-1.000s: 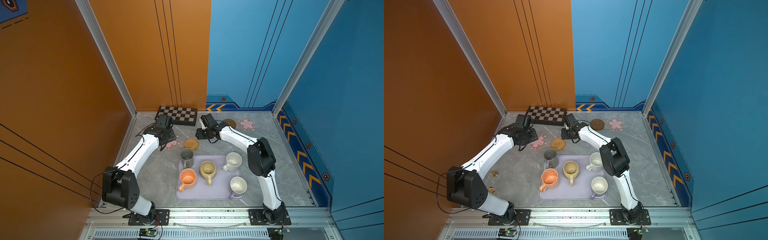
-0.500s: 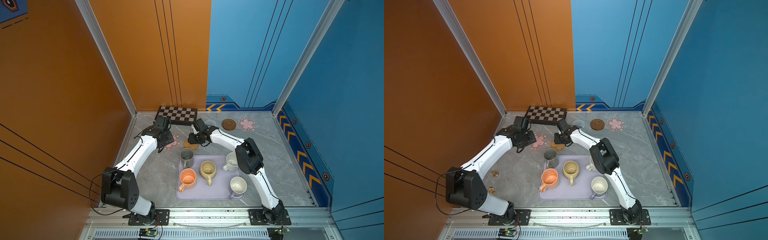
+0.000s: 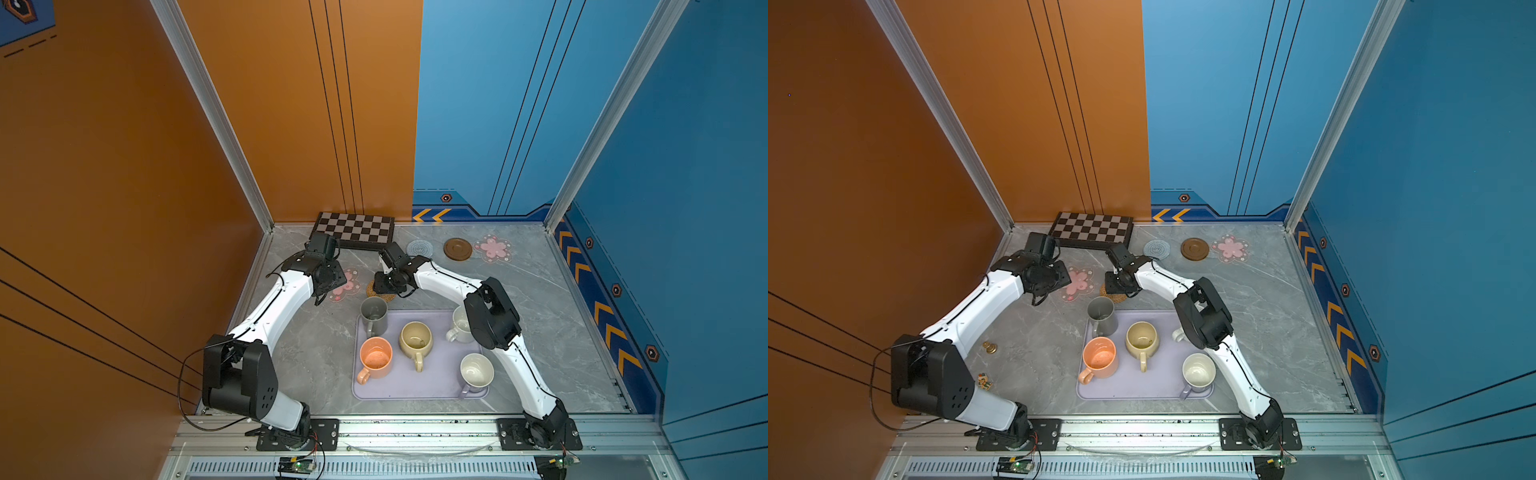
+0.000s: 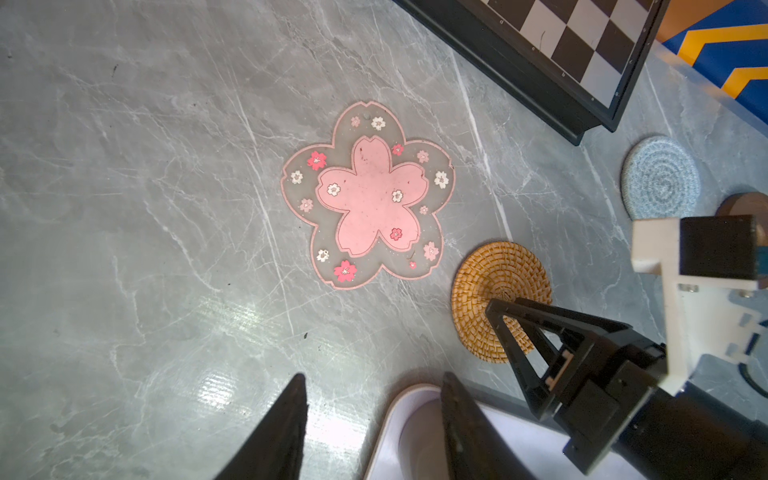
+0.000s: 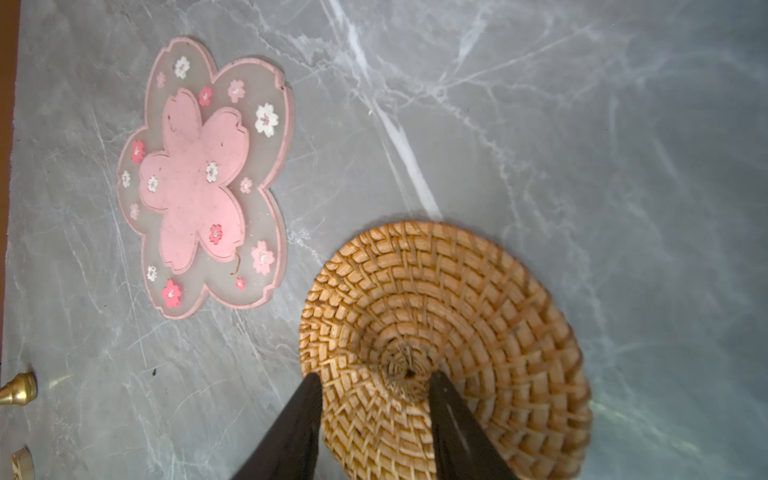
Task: Place cups on coasters
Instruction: Move the coaster to the middle-right of the table.
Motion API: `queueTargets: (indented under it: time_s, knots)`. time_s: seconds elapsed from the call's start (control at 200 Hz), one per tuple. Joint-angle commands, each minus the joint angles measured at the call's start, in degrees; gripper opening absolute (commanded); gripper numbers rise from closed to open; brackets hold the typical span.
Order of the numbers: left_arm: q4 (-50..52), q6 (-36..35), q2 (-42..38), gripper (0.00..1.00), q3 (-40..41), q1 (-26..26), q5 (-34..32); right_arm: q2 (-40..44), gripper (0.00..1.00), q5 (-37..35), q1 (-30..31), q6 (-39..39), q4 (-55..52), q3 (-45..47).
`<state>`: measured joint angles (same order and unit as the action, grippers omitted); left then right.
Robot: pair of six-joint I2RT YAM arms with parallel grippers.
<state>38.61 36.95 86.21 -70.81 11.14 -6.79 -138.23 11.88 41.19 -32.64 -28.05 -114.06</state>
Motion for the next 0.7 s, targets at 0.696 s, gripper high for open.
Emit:
queueTargets:
  time_s: [0.696]
  knots:
    - [1.00,2.60,5.30,0.52,-0.73,-2.87,-0.08,8.63,0.43,-7.11,-7.18,1.34,-6.02,15.45]
